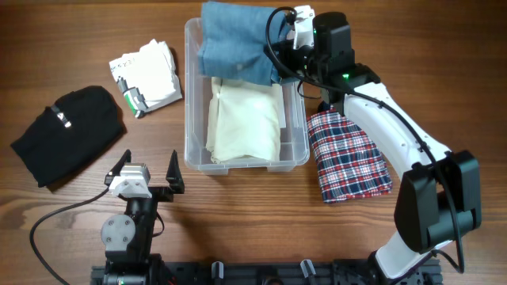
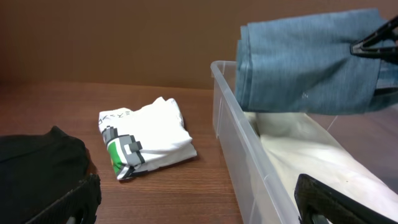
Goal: Pack container
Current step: 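Carry the blue jeans left and lower them into the bin's far end, then open the right gripper and press the jeans flat in the bin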
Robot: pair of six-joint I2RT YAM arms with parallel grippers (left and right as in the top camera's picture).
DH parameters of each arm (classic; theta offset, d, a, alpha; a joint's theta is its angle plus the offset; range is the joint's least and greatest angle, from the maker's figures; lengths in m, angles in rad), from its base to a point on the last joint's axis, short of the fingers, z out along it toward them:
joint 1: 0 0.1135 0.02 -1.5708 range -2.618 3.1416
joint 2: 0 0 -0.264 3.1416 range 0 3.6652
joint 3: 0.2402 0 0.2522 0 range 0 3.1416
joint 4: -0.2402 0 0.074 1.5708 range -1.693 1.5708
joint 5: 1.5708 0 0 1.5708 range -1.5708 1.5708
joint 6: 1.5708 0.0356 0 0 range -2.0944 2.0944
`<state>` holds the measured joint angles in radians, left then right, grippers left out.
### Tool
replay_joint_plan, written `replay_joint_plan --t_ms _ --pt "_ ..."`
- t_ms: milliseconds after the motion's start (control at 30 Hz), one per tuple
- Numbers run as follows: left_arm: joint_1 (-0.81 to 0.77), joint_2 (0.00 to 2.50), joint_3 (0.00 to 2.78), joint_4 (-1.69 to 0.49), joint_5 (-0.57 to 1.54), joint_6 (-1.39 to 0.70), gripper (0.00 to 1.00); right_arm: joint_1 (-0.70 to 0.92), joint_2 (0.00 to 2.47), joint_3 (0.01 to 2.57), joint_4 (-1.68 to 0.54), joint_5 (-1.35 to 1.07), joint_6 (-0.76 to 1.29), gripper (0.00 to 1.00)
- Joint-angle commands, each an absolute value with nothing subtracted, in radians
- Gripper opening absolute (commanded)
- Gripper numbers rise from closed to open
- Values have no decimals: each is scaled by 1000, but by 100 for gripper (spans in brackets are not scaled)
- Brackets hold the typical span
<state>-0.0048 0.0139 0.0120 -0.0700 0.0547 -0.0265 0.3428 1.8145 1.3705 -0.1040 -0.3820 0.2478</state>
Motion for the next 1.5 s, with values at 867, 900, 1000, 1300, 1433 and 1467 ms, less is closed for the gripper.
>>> replay_joint_plan --t_ms 867,900,1000,1300,1433,1467 --pt "-9 10 6 -71 70 -7 100 356 1917 1453 -79 -540 210 4" --pt "-9 10 6 -71 70 -7 100 356 1920 1453 -79 -527 210 4" --pt "-9 10 6 -71 70 -7 100 356 1927 1453 -81 -483 209 4" --pt "-9 10 6 -71 70 -7 100 356 1927 1453 -83 -414 162 62" --pt "-9 10 6 -71 70 -7 100 356 1927 1453 -83 -390 152 70" --pt "-9 10 6 -71 70 -7 100 356 1925 1454 -83 -388 147 70"
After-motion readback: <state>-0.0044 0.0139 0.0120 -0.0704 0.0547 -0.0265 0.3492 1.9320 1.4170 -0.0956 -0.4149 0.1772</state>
